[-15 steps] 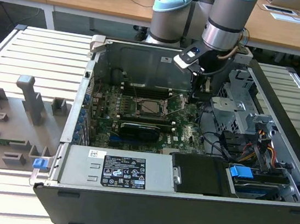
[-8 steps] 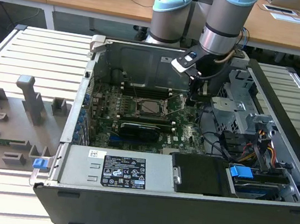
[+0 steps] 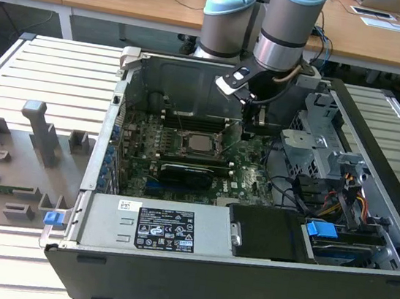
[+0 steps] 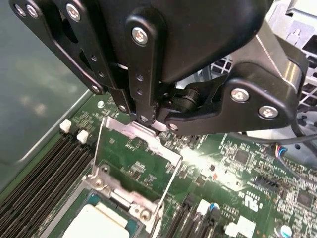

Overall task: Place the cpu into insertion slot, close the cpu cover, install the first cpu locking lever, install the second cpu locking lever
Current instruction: 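Close the cpu cover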

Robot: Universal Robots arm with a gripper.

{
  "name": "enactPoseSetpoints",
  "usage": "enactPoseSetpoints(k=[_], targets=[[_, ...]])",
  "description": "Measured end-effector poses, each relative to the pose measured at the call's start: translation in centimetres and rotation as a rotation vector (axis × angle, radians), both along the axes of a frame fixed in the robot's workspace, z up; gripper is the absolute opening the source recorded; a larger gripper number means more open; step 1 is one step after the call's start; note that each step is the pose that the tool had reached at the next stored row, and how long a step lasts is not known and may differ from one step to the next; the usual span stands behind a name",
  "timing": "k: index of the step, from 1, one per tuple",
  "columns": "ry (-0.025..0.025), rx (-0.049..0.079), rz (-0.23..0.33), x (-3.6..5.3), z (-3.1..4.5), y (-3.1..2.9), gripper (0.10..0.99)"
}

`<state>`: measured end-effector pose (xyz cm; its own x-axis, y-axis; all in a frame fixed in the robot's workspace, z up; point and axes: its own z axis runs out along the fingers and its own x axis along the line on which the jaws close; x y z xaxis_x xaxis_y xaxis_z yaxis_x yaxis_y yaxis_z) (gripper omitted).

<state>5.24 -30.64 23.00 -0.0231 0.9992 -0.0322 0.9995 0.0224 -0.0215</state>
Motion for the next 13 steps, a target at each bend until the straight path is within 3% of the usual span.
enactPoseSetpoints(k=[13], targets=[[0.0000, 0.000, 0.000, -1.87, -0.02, 0.00, 0.106]])
